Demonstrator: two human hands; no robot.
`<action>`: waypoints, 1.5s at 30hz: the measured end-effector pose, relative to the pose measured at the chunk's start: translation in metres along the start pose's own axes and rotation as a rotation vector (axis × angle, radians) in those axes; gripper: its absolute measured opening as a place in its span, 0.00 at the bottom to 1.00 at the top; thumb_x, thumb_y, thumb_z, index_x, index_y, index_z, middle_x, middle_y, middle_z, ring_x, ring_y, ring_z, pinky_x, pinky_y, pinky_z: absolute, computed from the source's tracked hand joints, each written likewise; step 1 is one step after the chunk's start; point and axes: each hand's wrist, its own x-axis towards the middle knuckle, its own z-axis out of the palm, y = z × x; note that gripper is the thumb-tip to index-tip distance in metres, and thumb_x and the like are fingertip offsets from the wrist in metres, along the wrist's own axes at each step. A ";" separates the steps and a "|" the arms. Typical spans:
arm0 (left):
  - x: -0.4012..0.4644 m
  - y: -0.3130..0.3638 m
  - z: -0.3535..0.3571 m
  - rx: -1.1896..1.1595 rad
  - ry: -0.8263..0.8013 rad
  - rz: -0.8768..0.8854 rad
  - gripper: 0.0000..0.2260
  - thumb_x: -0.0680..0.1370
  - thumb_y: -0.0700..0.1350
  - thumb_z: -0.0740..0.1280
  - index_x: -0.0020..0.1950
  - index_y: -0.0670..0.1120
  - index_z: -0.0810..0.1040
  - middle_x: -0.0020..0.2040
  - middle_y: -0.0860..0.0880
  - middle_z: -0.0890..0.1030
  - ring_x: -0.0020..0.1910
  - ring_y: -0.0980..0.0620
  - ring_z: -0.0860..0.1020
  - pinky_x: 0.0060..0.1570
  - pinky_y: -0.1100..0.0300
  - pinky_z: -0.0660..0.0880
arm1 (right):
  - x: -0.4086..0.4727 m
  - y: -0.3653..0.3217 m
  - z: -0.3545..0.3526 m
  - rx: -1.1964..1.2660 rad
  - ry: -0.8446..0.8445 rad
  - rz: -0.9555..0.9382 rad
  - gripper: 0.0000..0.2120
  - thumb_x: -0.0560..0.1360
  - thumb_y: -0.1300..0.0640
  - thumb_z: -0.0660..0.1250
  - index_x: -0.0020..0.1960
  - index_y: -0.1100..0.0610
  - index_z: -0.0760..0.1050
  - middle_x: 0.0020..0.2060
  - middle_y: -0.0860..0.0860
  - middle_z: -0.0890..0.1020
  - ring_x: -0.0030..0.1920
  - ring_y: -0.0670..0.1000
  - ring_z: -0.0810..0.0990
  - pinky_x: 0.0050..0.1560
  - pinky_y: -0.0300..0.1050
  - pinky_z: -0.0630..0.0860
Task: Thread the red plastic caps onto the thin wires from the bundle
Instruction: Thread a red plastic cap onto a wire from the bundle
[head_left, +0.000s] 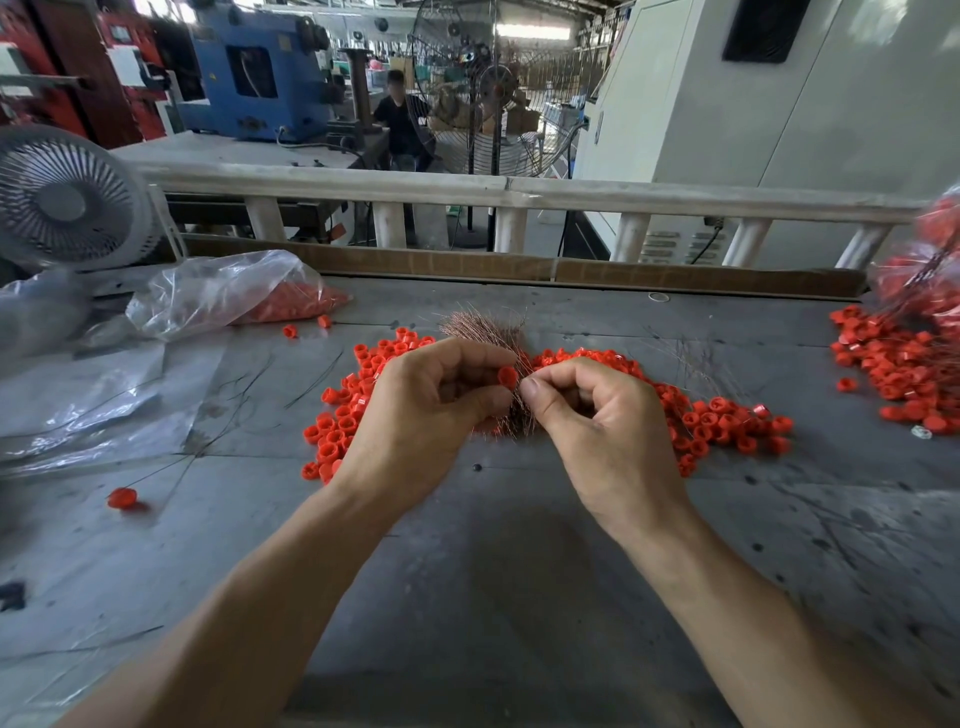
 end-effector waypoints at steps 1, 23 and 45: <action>0.000 0.000 0.000 0.004 -0.001 0.003 0.15 0.76 0.35 0.74 0.55 0.54 0.84 0.47 0.50 0.87 0.46 0.52 0.86 0.46 0.64 0.80 | 0.000 0.000 0.000 -0.001 0.000 -0.002 0.06 0.78 0.57 0.73 0.42 0.52 0.83 0.33 0.51 0.83 0.33 0.50 0.79 0.36 0.42 0.74; -0.005 0.013 0.000 0.105 0.001 0.013 0.15 0.78 0.34 0.71 0.53 0.55 0.85 0.42 0.48 0.85 0.37 0.58 0.81 0.42 0.68 0.78 | -0.001 -0.002 0.000 -0.017 -0.044 0.021 0.06 0.79 0.57 0.73 0.42 0.53 0.84 0.32 0.51 0.82 0.32 0.45 0.76 0.35 0.42 0.73; -0.005 0.009 0.001 0.236 0.005 0.005 0.13 0.78 0.37 0.73 0.59 0.52 0.86 0.48 0.52 0.85 0.44 0.51 0.83 0.49 0.55 0.81 | 0.000 0.008 0.000 -0.026 -0.069 0.050 0.07 0.78 0.54 0.73 0.41 0.51 0.84 0.29 0.49 0.81 0.30 0.41 0.71 0.31 0.41 0.68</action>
